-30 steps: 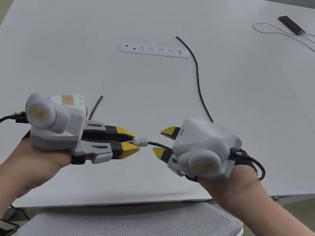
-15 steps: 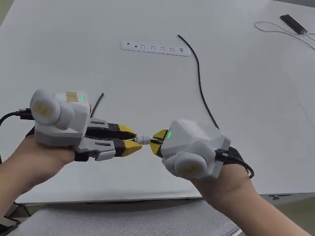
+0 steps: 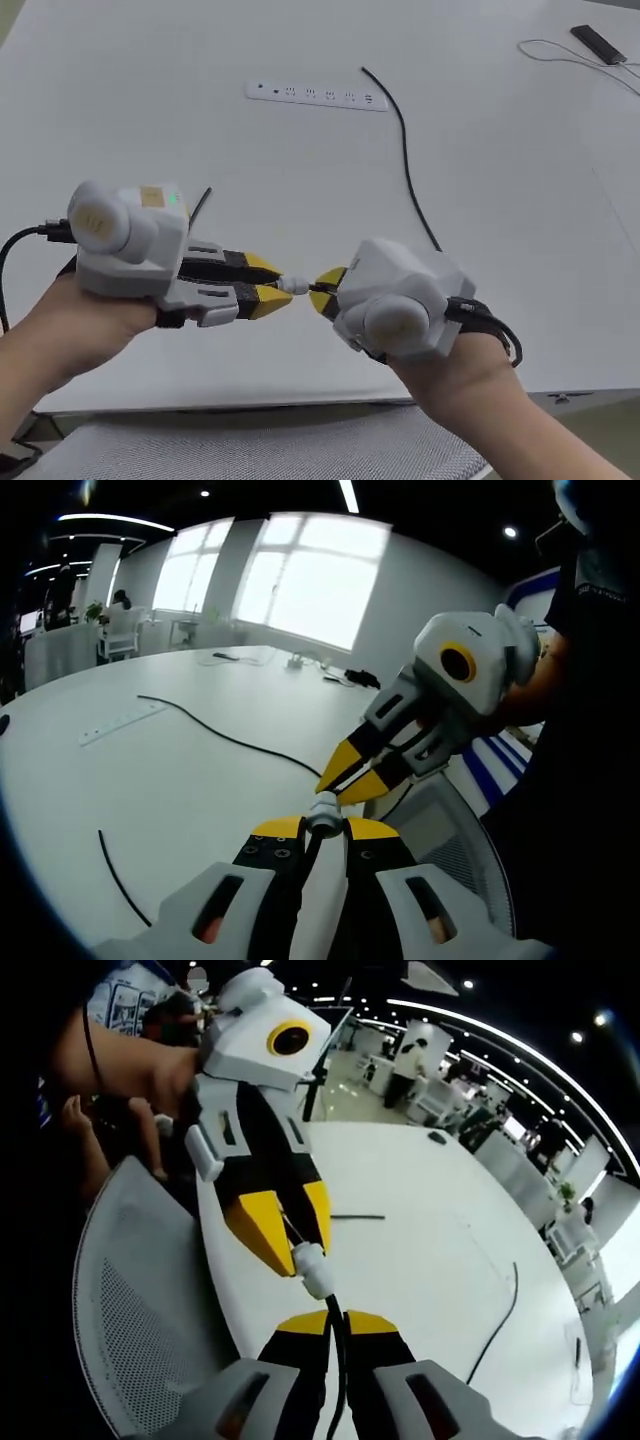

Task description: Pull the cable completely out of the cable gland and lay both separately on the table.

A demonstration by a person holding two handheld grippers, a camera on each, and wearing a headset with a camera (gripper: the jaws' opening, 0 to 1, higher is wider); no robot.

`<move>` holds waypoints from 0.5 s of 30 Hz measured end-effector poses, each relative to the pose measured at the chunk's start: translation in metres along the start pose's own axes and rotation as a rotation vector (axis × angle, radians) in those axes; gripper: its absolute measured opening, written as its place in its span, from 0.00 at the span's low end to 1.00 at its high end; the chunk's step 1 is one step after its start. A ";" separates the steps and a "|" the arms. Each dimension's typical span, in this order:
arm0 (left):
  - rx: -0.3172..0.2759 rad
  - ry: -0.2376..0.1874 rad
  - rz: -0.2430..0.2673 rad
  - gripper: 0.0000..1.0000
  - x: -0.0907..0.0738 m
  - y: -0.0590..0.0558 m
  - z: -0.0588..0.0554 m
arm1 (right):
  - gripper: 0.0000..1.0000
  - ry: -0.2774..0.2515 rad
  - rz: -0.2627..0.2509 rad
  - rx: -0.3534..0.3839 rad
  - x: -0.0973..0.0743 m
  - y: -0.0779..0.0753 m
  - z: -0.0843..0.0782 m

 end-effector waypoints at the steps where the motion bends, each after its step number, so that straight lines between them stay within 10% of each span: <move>1: 0.000 -0.002 0.002 0.15 0.000 0.000 0.000 | 0.00 0.002 -0.003 0.002 0.000 -0.001 -0.001; 15: 0.004 -0.014 -0.005 0.15 0.001 0.001 0.005 | 0.00 0.088 -0.063 0.180 0.002 -0.026 -0.031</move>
Point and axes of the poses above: the centre of the closed fingertips' face, and the gripper's own axes: x roughly forward along the fingers, y roughly to its left, z roughly out of its top, the point moved 6 cm from there along -x, roughly backward along the fingers, and after that the axes turned 12 degrees about -z, right-handed, at the moved point
